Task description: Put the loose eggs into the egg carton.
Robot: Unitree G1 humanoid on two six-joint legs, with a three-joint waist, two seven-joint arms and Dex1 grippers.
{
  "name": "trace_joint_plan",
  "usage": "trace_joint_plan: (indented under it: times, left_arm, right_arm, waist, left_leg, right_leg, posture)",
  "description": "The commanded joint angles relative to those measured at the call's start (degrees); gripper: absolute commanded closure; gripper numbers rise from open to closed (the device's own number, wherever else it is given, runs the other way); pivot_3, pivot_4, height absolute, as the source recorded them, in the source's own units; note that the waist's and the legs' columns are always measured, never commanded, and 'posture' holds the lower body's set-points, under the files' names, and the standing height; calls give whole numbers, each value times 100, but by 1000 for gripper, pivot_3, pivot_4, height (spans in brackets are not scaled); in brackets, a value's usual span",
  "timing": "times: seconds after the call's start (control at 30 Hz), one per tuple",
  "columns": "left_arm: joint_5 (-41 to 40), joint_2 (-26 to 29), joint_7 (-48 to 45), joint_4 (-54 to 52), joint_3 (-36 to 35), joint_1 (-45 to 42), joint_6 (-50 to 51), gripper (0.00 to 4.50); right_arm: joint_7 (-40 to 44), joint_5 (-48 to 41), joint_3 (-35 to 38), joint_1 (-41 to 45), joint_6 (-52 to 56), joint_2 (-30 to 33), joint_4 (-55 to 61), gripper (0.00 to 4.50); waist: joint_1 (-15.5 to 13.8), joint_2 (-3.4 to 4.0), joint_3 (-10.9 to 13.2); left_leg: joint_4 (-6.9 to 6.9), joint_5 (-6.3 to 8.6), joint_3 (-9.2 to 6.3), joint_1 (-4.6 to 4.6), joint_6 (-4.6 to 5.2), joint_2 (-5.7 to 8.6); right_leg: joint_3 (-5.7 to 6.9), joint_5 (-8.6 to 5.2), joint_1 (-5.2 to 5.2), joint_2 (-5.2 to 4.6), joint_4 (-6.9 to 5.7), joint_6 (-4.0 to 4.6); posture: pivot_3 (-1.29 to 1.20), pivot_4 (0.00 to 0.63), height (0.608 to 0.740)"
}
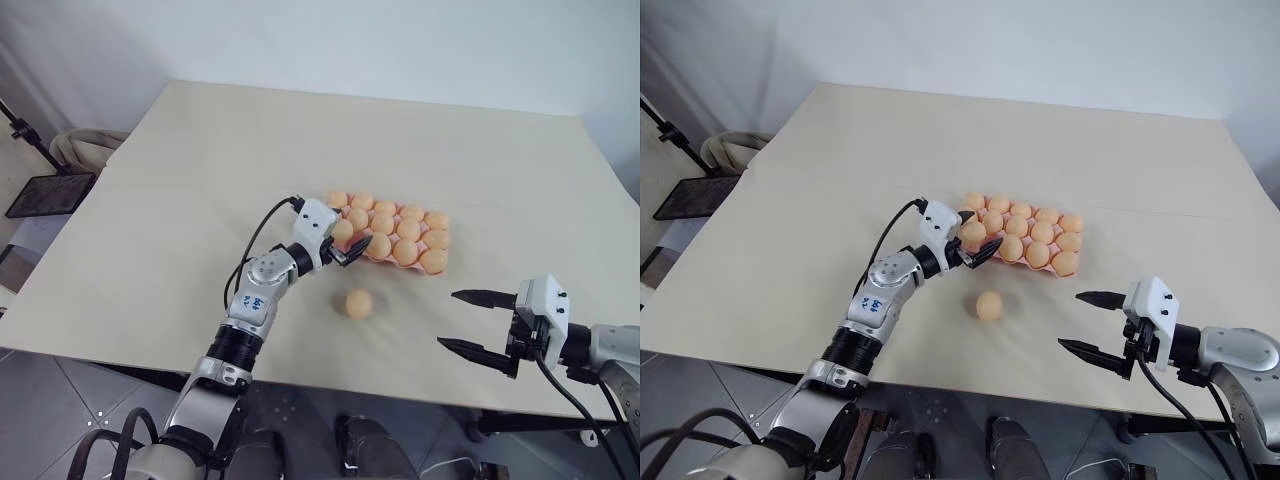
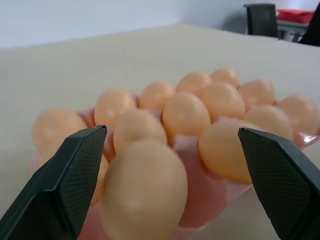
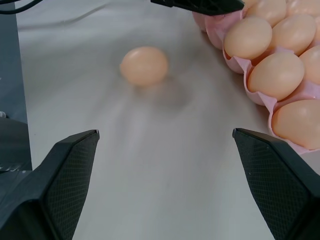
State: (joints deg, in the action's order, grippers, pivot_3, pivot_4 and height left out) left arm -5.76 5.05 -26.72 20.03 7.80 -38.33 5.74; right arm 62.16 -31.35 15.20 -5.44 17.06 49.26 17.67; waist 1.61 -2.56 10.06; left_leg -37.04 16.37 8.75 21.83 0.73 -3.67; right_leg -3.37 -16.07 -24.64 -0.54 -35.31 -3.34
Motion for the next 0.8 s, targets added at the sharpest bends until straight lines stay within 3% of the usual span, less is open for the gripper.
trace_joint_plan:
  times: [0.03,0.53,0.8]
  left_arm:
    - [-230,211,-229,-1068,-59,322,457,19]
    - [-102,522,691,-1653,-733,880,962,19]
    - [34,405,495,-822,-466,520,439,19]
  right_arm:
    - [-17,-4,176,15,-75,10,81,0]
    - [26,35,97,118,-56,-17,26,0]
    - [42,61,-31,250,-64,-41,-52,0]
  waist:
    - [1,1,0]
    - [3,2,0]
    - [-25,1,0]
  left_leg:
    - [0,1,0,-1,-1,-1]
    - [-6,-6,0,-20,2,2]
    - [-13,-6,1,-22,0,4]
  right_leg:
    - [0,-1,0,0,-3,1]
    - [-2,-2,12,-4,-23,2]
    - [1,-6,15,-7,-26,3]
  posture:
    - [0,150,740]
    - [0,150,740]
    - [0,150,740]
